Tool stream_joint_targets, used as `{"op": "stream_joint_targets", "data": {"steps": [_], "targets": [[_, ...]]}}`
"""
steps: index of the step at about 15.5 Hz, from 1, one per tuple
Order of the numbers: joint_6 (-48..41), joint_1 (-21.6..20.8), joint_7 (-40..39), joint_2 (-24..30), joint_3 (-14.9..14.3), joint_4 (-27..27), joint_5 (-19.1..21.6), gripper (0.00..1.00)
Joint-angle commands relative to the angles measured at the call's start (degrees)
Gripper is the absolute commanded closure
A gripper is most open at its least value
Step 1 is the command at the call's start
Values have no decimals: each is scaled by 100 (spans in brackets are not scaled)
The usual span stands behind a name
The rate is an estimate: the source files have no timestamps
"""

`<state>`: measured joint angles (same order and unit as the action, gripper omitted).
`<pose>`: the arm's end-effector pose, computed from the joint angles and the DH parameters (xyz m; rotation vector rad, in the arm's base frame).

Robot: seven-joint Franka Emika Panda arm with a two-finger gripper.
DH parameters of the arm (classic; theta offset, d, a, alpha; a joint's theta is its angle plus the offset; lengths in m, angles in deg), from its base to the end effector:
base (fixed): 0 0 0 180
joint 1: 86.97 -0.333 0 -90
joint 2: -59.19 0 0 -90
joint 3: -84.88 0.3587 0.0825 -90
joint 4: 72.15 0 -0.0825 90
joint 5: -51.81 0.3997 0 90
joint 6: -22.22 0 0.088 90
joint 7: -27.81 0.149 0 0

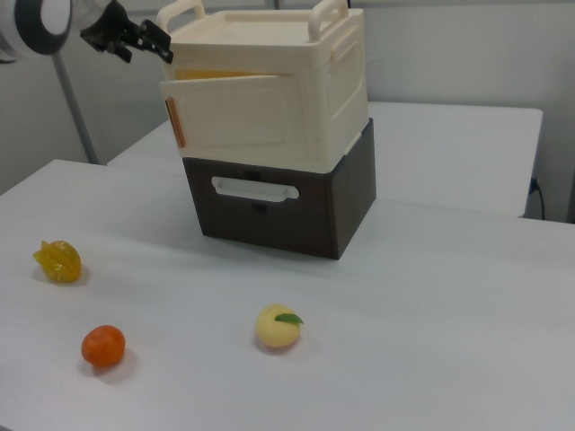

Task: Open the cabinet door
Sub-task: 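Push the door edge with the gripper to swing it wide open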

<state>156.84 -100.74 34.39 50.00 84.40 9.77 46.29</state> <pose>0.6883 0.1588 0.7014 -2.8702 -0.2273 -1.1556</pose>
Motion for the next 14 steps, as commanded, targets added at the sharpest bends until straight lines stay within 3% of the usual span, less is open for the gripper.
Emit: {"op": "stream_joint_targets", "data": {"steps": [1,14], "targets": [[152,-144,98,-109,-22,104,-99,0],[-2131,-100,36,347,-84,105,-99,0]]}}
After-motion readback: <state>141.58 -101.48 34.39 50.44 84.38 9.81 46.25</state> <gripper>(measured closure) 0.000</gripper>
